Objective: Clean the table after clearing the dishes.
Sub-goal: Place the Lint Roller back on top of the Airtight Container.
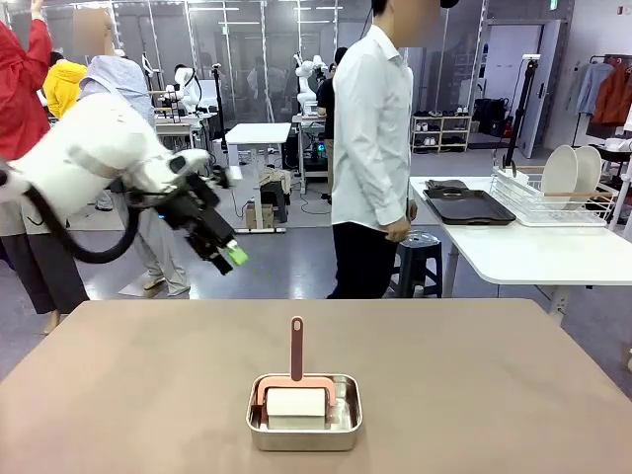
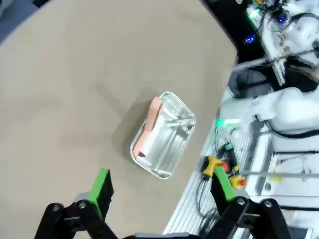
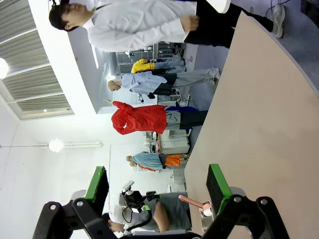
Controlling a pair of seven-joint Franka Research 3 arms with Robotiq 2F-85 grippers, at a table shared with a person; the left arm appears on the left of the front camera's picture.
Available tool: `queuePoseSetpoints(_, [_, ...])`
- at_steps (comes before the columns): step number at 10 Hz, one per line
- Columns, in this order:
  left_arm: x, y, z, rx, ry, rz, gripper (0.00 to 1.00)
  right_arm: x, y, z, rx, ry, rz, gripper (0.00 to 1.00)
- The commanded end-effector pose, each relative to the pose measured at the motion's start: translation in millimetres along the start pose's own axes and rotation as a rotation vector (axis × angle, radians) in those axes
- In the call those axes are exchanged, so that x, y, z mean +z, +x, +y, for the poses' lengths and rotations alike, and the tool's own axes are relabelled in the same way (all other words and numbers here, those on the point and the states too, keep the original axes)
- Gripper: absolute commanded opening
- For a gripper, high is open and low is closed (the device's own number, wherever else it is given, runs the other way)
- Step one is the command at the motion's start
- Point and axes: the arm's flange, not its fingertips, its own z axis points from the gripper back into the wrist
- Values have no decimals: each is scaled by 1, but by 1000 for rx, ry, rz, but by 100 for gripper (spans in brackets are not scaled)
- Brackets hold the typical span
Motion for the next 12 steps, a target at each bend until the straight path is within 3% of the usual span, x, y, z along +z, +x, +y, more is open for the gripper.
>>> queuePoseSetpoints(1, [20, -61, 1, 78, -102, -199, 100, 3, -2, 3, 12, -5, 9, 100])
queuePoseSetpoints(6, [105, -197, 45, 345, -164, -593, 100, 3, -2, 3, 12, -5, 9, 100])
queuePoseSetpoints(12, [148, -367, 44, 589, 87, -928, 100, 3, -2, 3, 12, -5, 9, 100])
